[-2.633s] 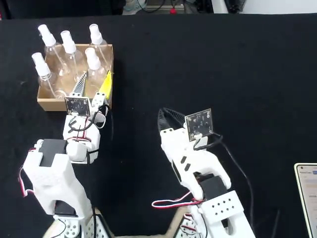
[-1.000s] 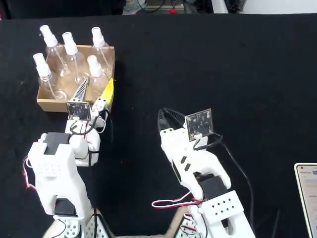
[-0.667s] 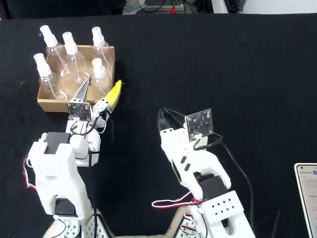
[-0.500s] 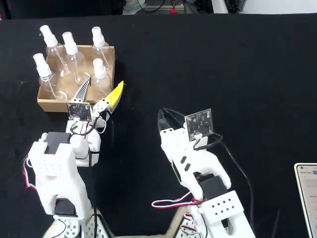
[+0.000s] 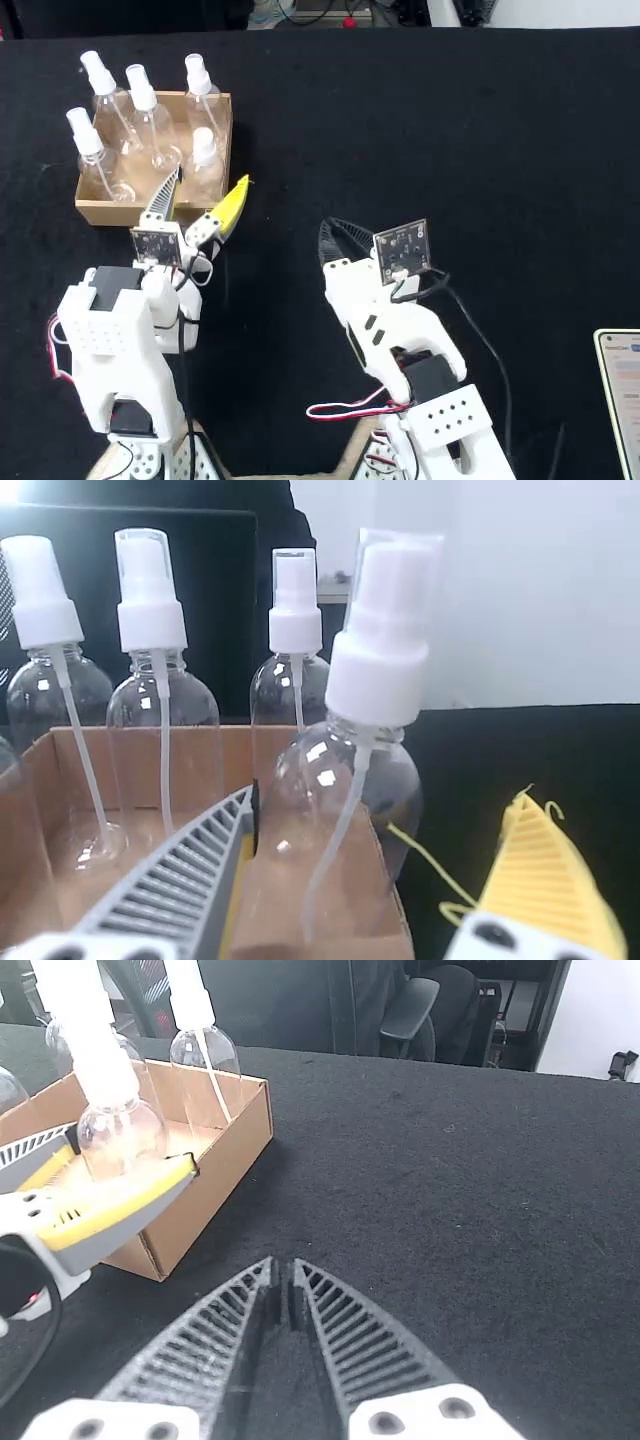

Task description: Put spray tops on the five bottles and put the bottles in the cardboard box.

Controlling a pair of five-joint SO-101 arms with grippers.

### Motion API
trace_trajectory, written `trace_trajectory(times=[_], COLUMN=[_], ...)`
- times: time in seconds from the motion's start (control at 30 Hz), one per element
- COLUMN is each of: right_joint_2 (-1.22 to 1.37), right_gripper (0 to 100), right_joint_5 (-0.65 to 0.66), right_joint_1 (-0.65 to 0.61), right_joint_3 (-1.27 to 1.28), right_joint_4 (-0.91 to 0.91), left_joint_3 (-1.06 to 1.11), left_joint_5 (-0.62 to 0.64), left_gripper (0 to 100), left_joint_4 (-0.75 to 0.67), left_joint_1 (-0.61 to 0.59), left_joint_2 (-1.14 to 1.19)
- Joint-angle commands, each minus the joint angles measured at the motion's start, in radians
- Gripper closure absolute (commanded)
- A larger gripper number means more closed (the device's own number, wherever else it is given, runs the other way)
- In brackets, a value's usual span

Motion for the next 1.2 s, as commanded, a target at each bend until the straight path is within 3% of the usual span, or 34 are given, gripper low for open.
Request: trace_trajectory(times=[0.0, 0.87, 1.17], right_joint_2=[-0.016, -0.016, -0.016], right_gripper=[98.3, 98.3, 98.3], right_joint_5=[0.009, 0.009, 0.009], right_joint_1=[-0.003, -0.003, -0.003], right_joint_3=[-0.01, -0.008, -0.008], right_joint_4=[-0.032, -0.032, -0.032], left_joint_3=[0.004, -0.001, 0.124], left_joint_5=[0.002, -0.002, -0.002], left_gripper=[64, 64, 64], left_joint_4=[-0.023, -0.043, -0.052], left_joint_1=[-0.013, -0.045, -0.061], left_joint_2=[-0.017, -0.025, -0.198])
